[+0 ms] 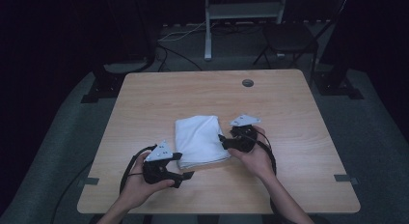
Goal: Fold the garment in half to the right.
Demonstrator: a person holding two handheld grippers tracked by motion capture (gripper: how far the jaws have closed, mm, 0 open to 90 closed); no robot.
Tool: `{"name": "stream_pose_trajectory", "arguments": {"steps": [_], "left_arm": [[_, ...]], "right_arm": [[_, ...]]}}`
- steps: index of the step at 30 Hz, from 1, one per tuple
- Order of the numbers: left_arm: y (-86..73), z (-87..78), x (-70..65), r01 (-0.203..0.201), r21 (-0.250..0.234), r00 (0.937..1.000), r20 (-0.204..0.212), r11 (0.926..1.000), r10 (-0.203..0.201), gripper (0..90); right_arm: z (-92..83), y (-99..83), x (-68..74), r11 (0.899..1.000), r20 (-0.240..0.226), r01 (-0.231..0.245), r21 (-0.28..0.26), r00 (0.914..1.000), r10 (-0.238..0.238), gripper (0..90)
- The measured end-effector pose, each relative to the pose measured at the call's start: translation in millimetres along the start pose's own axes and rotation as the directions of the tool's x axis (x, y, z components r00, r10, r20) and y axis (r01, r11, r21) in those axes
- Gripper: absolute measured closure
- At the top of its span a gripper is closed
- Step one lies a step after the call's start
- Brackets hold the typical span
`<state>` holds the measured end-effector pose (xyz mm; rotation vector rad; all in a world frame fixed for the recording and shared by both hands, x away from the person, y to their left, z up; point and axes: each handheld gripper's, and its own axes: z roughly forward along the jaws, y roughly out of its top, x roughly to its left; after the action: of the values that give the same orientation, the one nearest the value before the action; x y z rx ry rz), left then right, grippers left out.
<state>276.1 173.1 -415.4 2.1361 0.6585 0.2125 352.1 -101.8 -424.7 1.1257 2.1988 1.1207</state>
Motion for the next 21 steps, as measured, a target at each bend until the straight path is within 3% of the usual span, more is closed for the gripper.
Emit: {"name": "stream_pose_trajectory", "arguments": {"steps": [5,12,21], "left_arm": [[-7.9,11.6,-3.3,0.007,0.049,0.9997,0.023,0.9988,-0.008,21.7],[-13.4,12.7,2.2,0.037,0.052,0.9985,0.038,0.9979,-0.039,21.9],[-15.6,8.6,20.5,0.071,0.036,0.9972,-0.025,0.9968,-0.071,21.9]], "right_arm": [[-9.1,-12.4,8.2,1.0,-0.028,0.002,0.005,0.9996,-0.002,31.7],[-8.5,-25.1,12.9,1.0,-0.006,0.01,0.018,0.9999,-0.01,34.2],[-4.4,-25.8,21.0,1.0,-0.005,0.005,0.015,1.0,-0.005,34.6]]}}
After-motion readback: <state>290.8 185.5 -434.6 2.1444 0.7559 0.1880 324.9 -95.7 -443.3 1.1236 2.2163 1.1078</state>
